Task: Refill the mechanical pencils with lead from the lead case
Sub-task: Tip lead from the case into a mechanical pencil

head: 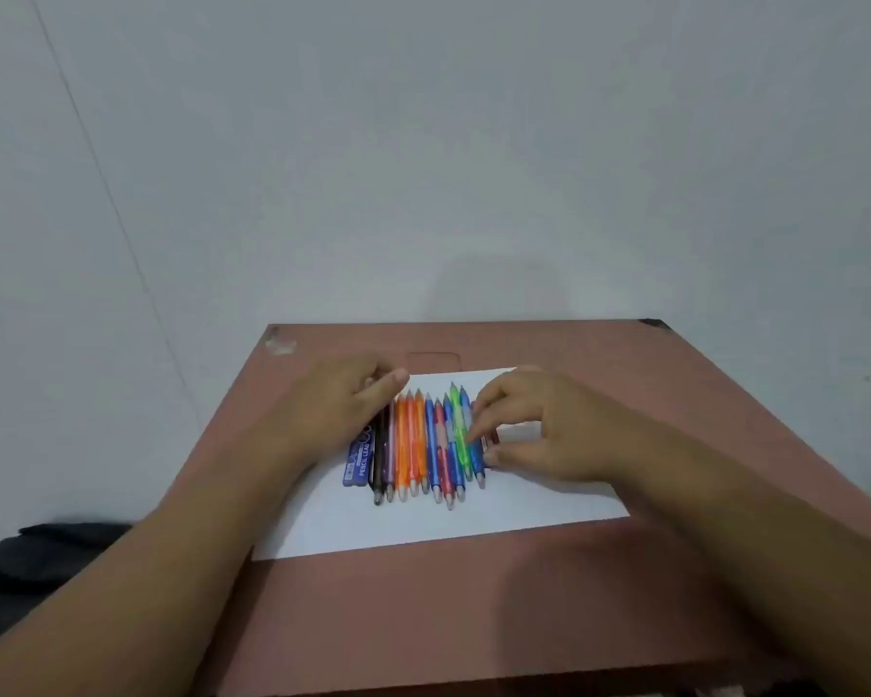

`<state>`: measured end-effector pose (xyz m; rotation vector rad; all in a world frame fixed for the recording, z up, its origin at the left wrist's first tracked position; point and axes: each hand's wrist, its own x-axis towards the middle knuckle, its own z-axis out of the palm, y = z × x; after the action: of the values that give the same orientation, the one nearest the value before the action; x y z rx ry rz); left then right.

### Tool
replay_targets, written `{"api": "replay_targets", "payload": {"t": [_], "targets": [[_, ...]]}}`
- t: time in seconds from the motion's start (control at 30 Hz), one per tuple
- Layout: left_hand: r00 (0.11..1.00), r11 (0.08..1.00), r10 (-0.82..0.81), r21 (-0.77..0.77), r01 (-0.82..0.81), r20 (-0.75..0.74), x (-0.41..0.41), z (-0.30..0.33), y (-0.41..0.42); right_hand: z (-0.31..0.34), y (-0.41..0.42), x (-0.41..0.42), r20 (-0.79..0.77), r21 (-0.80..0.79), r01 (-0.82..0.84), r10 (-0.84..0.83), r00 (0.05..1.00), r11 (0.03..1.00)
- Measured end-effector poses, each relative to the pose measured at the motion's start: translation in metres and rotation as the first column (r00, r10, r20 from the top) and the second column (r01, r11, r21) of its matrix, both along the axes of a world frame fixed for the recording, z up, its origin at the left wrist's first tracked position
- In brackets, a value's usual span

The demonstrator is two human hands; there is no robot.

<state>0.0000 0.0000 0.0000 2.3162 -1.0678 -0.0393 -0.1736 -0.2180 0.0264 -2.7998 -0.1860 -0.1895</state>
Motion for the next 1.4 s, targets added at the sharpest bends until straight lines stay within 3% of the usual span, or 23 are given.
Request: {"api": "replay_targets", "payload": {"t": [0.17,0.37,0.53,0.63,0.73,0.77,0.83,0.97,1.1,1.4], "targets": [[0.998,1.000,-0.026,-0.012,0.025,-0.050,0.015,-0.006,0.007,-0.015,-0.006,-0.001,0.004,-0.048,-0.155,0.155,0.988,0.987],[0.988,0.996,-0.064,-0.071,0.055,-0.138,0.010,-0.003,0.009,-0.023,-0.007,0.006,0.203,-0.109,-0.269,0.287,0.936,0.957],[0.988,0.996,-0.058,-0.072,0.048,-0.147,0.007,-0.005,0.011,-0.023,-0.005,0.010,0.342,-0.289,-0.344,0.432,0.835,0.893],[0.992,0.992,-0.054,-0.123,0.039,-0.118,-0.001,0.000,0.012,-0.023,-0.005,0.011,0.447,-0.190,-0.345,0.394,0.803,0.919],[0.985,0.976,-0.077,-0.213,0.043,-0.151,-0.016,0.007,0.010,-0.014,0.004,0.012,0.540,0.149,-0.277,0.157,0.827,0.949],[0.977,0.970,-0.099,-0.239,0.053,-0.187,-0.021,0.010,0.007,-0.009,0.009,0.013,0.519,0.327,-0.234,0.033,0.854,0.916],[0.969,0.963,-0.137,-0.258,0.081,-0.204,-0.029,0.016,-0.003,0.004,0.018,0.019,0.434,0.634,-0.138,-0.203,0.878,0.761],[0.960,0.971,-0.155,-0.213,0.105,-0.232,-0.034,0.025,-0.023,0.029,0.024,0.038,0.263,0.897,-0.038,-0.461,0.847,0.441],[0.941,0.946,-0.144,-0.321,0.040,-0.307,-0.035,0.028,-0.037,0.037,0.027,0.053,0.106,0.991,-0.048,-0.519,0.848,0.124],[0.838,0.922,-0.197,-0.387,-0.019,-0.510,-0.032,0.023,-0.018,0.009,0.024,0.062,-0.034,0.991,-0.027,-0.441,0.897,-0.131]]}}
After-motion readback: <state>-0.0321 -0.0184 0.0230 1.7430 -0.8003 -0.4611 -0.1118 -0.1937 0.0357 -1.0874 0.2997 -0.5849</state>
